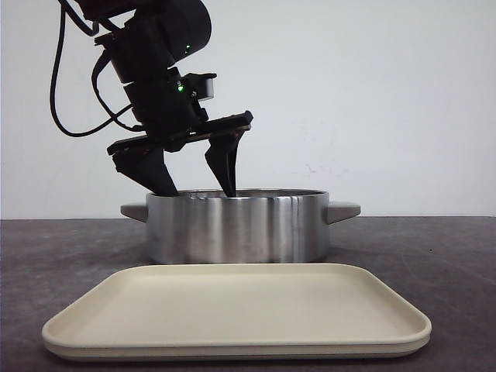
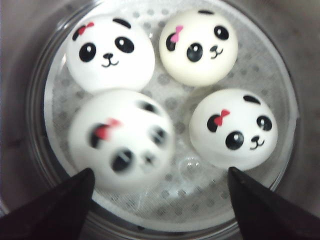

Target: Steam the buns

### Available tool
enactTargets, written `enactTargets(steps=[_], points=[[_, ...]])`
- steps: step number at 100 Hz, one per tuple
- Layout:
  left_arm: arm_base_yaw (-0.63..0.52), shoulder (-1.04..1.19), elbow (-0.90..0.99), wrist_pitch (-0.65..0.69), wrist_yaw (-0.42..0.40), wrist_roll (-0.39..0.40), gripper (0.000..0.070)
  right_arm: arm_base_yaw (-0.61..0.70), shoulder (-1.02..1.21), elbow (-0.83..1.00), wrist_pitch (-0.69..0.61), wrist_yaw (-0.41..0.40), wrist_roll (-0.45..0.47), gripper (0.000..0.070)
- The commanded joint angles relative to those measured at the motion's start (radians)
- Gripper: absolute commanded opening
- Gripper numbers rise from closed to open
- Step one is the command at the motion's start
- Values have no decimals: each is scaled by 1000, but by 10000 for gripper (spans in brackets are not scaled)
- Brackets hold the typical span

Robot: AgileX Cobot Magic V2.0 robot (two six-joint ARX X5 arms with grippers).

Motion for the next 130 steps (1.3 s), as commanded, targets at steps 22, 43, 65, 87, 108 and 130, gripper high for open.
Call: enactTargets(steps=[22,43,65,87,108,130], points=[[-6,-64,104,-113,-1,-48,499,11,11,0,3,106,-29,18],[-8,-317,103,-91,-5,-12,252,11,-6,-82,40,230,-43,17],[-8,-575,57,-109,-30,66,0,11,-110,-303,218,239,-43,17],[-8,-793,-126,-111,-31,23,0,11,-284,-660,502,208,-84,18],[-8,-951,-289,-89,-71,-43,0,11,-418,-862,660,122,-159,18],[-8,-1005,-293,-160,-82,-42,0,11,-451,-864,653,127,-159,18]])
